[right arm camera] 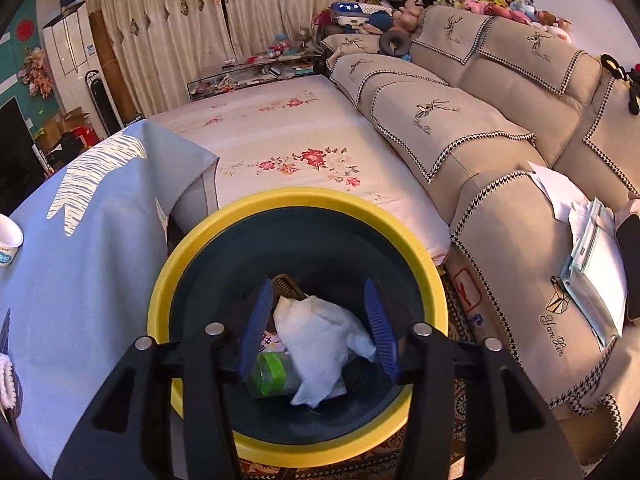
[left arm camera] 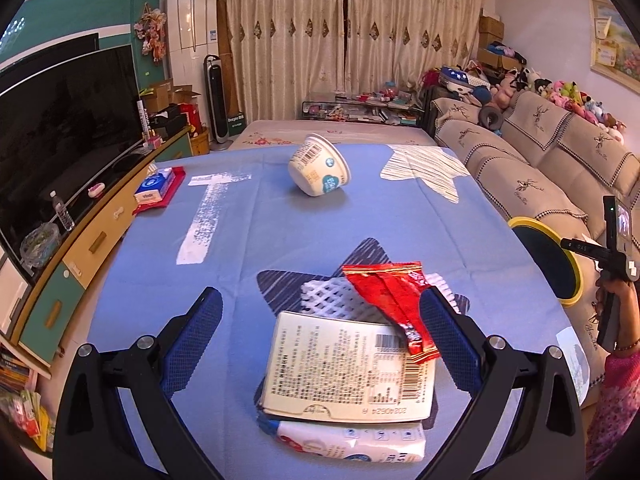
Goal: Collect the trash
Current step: 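Carry the tissue over the bin and open the right gripper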
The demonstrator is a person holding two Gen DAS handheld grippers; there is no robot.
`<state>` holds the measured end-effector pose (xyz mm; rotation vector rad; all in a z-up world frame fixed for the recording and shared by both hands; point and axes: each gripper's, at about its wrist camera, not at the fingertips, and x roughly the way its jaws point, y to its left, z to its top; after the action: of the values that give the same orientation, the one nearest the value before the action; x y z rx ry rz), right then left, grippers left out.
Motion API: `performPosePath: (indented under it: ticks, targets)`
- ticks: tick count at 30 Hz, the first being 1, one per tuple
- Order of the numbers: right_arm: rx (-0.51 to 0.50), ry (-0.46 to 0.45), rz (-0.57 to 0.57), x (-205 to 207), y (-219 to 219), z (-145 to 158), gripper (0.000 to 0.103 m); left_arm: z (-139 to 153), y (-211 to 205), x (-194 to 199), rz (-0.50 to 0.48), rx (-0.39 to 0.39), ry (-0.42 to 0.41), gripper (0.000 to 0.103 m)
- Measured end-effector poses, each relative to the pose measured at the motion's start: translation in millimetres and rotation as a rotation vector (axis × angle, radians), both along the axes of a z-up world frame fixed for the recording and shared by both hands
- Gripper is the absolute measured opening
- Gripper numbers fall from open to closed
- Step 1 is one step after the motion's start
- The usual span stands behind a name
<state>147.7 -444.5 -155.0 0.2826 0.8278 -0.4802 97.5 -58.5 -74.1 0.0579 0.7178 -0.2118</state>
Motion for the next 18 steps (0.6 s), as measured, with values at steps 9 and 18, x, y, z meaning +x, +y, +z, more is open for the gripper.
performPosePath:
  ticks: [9, 18]
  targets:
    - [0.024, -0.031, 0.03, -15, 10, 5, 0.05, -10, -44, 18, -0.077, -0.039, 0.094, 0.097]
    - [0.056, -0.037, 0.047, -18, 14, 2, 0.05, -30, -76, 49, -0.059, 0.009, 0.195, 0.097]
